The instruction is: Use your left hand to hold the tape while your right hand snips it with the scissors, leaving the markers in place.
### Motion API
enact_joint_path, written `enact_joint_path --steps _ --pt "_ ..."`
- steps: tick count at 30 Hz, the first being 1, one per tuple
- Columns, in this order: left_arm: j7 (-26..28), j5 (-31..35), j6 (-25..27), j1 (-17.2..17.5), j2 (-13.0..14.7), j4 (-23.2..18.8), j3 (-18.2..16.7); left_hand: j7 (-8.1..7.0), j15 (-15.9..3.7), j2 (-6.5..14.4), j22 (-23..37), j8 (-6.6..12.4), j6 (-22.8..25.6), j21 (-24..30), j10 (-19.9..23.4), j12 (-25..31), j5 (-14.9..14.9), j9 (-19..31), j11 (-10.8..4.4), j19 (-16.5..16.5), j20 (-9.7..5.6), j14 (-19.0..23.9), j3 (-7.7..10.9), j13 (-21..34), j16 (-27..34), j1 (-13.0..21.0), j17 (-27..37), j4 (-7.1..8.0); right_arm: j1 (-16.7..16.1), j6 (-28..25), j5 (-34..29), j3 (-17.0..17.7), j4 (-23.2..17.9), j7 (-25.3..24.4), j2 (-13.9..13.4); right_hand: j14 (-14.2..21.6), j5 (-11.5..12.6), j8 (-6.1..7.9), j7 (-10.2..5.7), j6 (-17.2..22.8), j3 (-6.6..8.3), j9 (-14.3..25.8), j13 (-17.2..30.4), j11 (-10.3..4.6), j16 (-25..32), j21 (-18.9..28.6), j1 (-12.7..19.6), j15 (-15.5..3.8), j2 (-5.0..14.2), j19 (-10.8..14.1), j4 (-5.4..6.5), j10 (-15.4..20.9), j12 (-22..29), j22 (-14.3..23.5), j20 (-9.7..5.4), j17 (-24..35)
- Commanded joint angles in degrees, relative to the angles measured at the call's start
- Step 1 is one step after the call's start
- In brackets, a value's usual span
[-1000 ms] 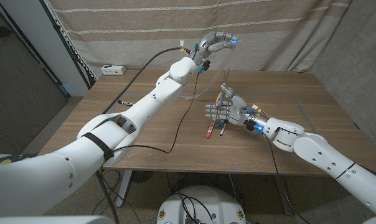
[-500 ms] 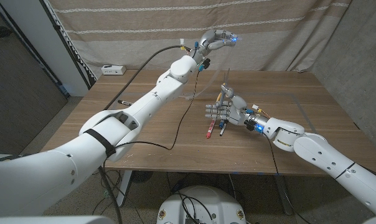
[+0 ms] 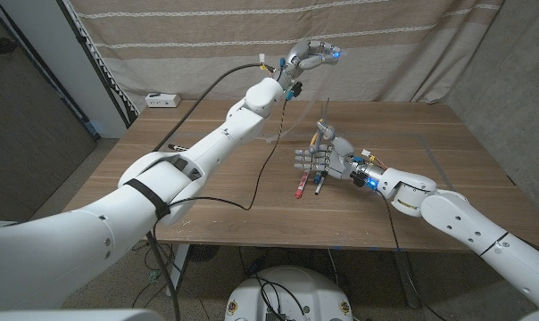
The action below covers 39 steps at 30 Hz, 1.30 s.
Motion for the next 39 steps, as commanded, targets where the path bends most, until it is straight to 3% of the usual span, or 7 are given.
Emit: enact_joint_path --steps 1,6,26,32,39 --pt "0.11 0.87 -0.66 -0.87 0.00 -0.04 0.40 -0.12 -0.44 0.24 0.02 0.23 -0.19 0.42 0.04 0.32 0.31 -0.01 -0.32 -0.07 -7.57 0.27 -0.27 0.22 0.48 0.47 3.70 -0.13 0.07 -0.31 -0.16 -0.22 -0.09 -0.08 -0.12 0.16 -0.16 0.11 1.84 -0.16 0.15 0.30 0.21 -0.11 -0.26 -0.36 0.66 0.17 0.08 -0.51 0.00 0.01 0.07 0.15 0.01 0.15" --pt "1.81 3.60 -0.81 -0.87 1.12 -1.79 1.31 -0.08 -0.44 0.22 0.02 0.21 -0.26 0.48 0.10 0.36 0.30 -0.04 -0.30 -0.09 -7.57 0.23 -0.33 0.29 0.45 0.47 3.70 -0.13 0.10 -0.43 -2.45 -0.47 -1.39 -2.38 -0.94 0.19 -0.16 0.12 1.87 -0.12 0.20 0.31 0.21 -0.13 -0.25 -0.44 0.74 0.21 0.14 -0.63 -0.02 -0.05 0.05 0.15 0.01 0.15" --pt "11.61 18.93 -2.69 -1.82 4.30 -4.89 5.73 -0.26 -0.44 0.30 0.00 0.24 -0.46 0.69 -0.04 0.29 0.31 -0.02 -0.32 -0.21 -7.54 0.18 -0.50 0.39 0.43 0.49 3.76 -0.10 1.28 -0.92 -2.78 -1.20 -0.68 -1.96 -0.61 0.25 -0.20 0.06 1.85 -0.05 0.29 0.26 0.21 0.04 -0.21 -0.58 0.92 0.12 0.21 -0.77 -0.07 0.02 0.07 0.15 0.00 0.15" --pt "21.27 29.24 -2.68 -1.86 5.47 -6.30 8.07 -0.38 -0.45 0.32 -0.01 0.28 -0.32 0.73 -0.08 0.25 0.31 -0.09 -0.32 -0.27 -7.53 0.21 -0.55 0.39 0.44 0.50 3.79 -0.09 1.59 -1.17 -2.69 -1.32 -0.43 -1.85 -0.51 0.26 -0.22 0.05 1.85 -0.12 0.29 0.30 0.21 0.02 -0.21 -0.59 0.94 0.11 0.21 -0.76 -0.07 -0.02 0.06 0.15 0.00 0.15" --pt "24.35 33.01 -2.83 -2.15 5.56 -5.93 9.23 -0.80 -0.44 0.29 -0.03 0.31 -0.33 0.78 -0.07 0.25 0.32 -0.12 -0.34 -0.37 -7.50 0.18 -0.63 0.44 0.43 0.51 3.82 -0.11 1.93 -1.36 -2.90 -1.47 -0.39 -1.74 -0.56 0.29 -0.24 -0.01 1.87 -0.13 0.29 0.26 0.22 0.02 -0.20 -0.62 0.93 0.10 0.21 -0.78 -0.05 0.00 0.07 0.15 0.00 0.15"
